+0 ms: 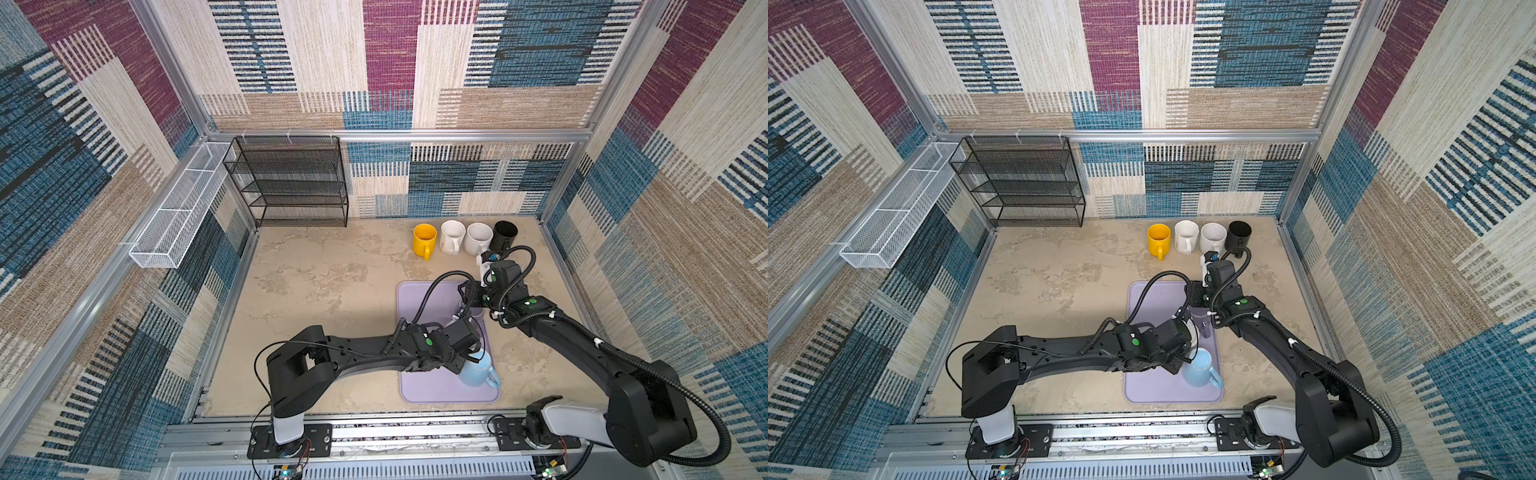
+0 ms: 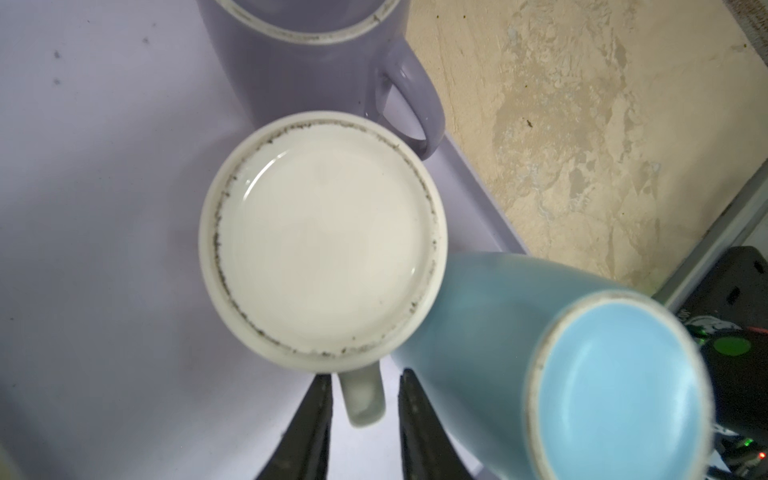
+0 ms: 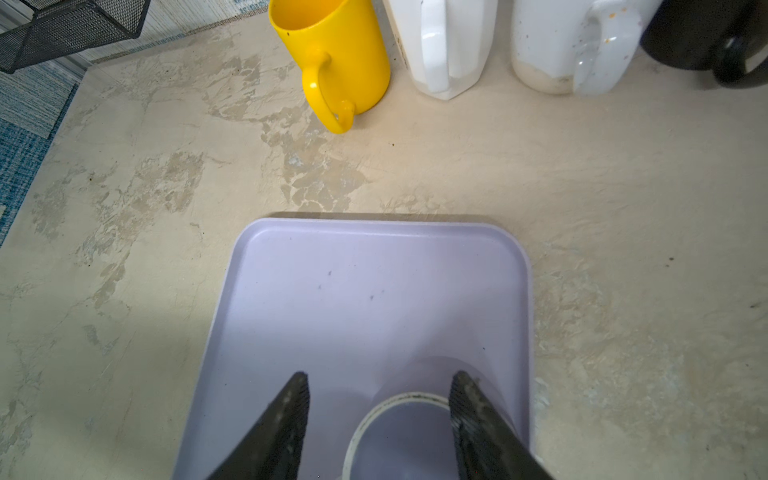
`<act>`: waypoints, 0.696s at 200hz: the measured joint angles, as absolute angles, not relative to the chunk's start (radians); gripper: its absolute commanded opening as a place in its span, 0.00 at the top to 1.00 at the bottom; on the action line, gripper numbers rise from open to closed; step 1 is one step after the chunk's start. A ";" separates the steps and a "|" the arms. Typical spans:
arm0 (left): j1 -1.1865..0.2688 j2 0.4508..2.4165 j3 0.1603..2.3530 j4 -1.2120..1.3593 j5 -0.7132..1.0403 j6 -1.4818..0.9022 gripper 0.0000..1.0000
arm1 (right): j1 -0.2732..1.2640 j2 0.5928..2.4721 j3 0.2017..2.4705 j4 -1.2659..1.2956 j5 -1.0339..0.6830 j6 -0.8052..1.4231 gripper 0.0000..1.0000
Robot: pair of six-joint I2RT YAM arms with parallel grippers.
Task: Turn the mug right side up
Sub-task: 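Reach the left gripper to the upside-down white mug while the right gripper hovers, then lower the left gripper and close it on the white mug's handle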
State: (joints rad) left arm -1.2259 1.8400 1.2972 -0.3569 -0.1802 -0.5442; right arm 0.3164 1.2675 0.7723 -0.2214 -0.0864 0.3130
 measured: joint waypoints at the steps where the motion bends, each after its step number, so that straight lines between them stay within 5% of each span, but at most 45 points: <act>1: -1.226 1.840 1.298 -0.358 -0.180 -0.544 0.70 | 0.316 1.267 0.772 -0.221 -0.086 0.313 0.43; 139: -1.224 1.893 1.341 -0.427 -0.243 -0.540 0.74 | 0.314 1.253 0.765 -0.223 -0.087 0.310 0.44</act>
State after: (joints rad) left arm -1.2240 1.8927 1.3407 -0.4274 -0.2432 -0.5396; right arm 0.3138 1.2530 0.7654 -0.2226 -0.0868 0.3096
